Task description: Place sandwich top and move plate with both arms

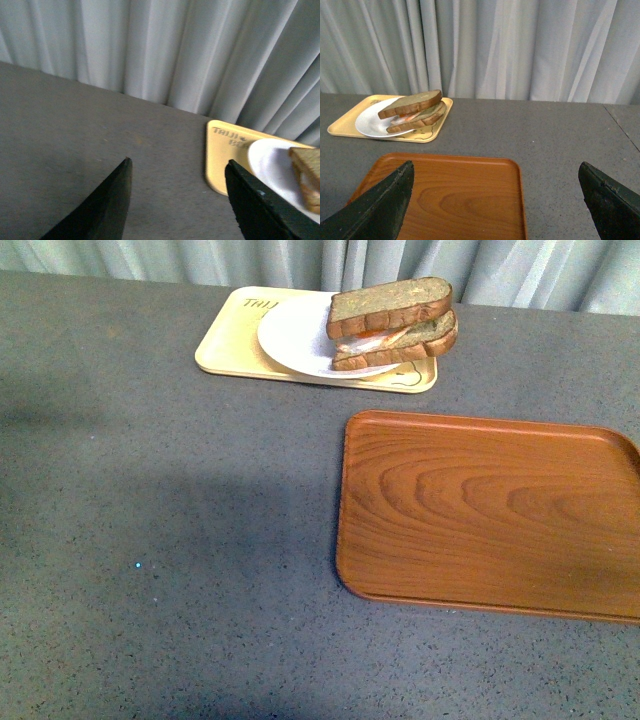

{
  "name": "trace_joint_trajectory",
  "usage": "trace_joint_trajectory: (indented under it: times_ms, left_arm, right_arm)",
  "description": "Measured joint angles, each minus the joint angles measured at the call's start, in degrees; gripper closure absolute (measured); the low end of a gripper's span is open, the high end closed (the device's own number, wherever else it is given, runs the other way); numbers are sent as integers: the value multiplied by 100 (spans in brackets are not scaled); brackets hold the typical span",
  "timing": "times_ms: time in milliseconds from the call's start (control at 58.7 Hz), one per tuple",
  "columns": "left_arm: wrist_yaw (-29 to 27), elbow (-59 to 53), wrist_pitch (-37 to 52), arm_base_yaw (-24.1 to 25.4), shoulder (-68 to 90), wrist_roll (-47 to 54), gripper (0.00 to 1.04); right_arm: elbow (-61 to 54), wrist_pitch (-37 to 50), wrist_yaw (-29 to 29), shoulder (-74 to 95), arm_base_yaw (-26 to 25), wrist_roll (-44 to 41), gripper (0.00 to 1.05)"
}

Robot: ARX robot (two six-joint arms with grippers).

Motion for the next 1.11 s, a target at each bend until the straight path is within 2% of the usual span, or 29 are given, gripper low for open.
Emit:
trace_joint_trajectory:
  times_ms: [222, 647, 1108]
  left_arm:
    - [2, -743, -490, -11, -1244, 402, 103]
    - [2, -1687, -1449, -11, -3108, 468, 103]
    - [2, -2111, -3283, -11, -5377, 474, 103]
  right_arm:
    - [0, 0, 2, -2, 0, 0, 9]
    - [0, 0, 2, 0, 0, 0, 9]
    - [2, 0, 0, 0, 0, 0, 9]
